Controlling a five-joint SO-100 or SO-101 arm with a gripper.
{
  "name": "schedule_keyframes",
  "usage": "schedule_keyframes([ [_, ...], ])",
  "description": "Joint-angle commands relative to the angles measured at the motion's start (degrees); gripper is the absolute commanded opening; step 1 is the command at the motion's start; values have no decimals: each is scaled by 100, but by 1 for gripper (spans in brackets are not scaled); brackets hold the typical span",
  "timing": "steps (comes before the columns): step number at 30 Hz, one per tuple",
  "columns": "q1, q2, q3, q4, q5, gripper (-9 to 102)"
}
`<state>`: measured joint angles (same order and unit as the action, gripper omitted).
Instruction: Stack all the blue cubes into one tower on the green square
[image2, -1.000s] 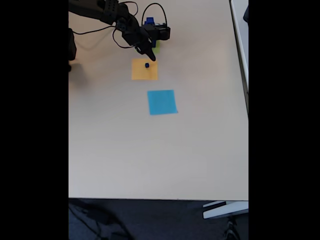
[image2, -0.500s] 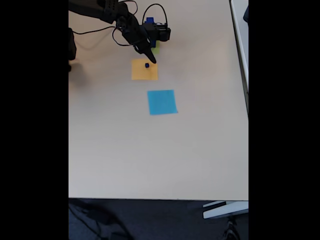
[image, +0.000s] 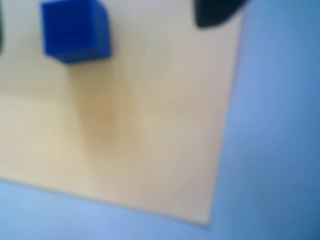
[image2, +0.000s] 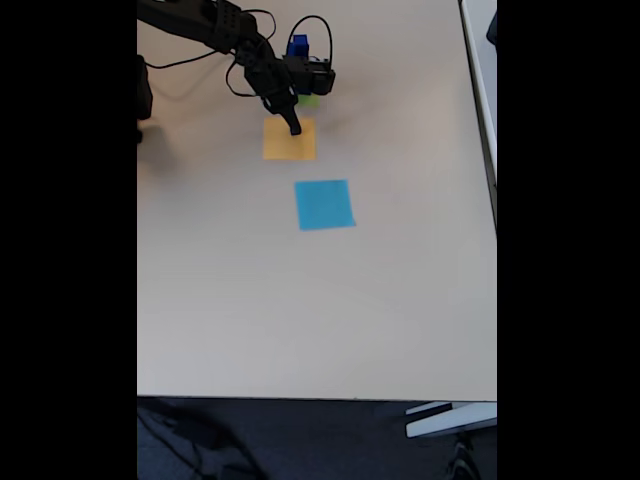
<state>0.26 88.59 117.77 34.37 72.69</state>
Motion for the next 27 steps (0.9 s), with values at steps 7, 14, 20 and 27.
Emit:
schedule_keyframes([
  [7, -18, -18, -53, -105, -62, 19],
  [14, -9, -176, 0, -343, -97, 19],
  [20, -9, -185, -9, -352, -132, 17],
  [27, 0, -211, -26, -343, -149, 15],
])
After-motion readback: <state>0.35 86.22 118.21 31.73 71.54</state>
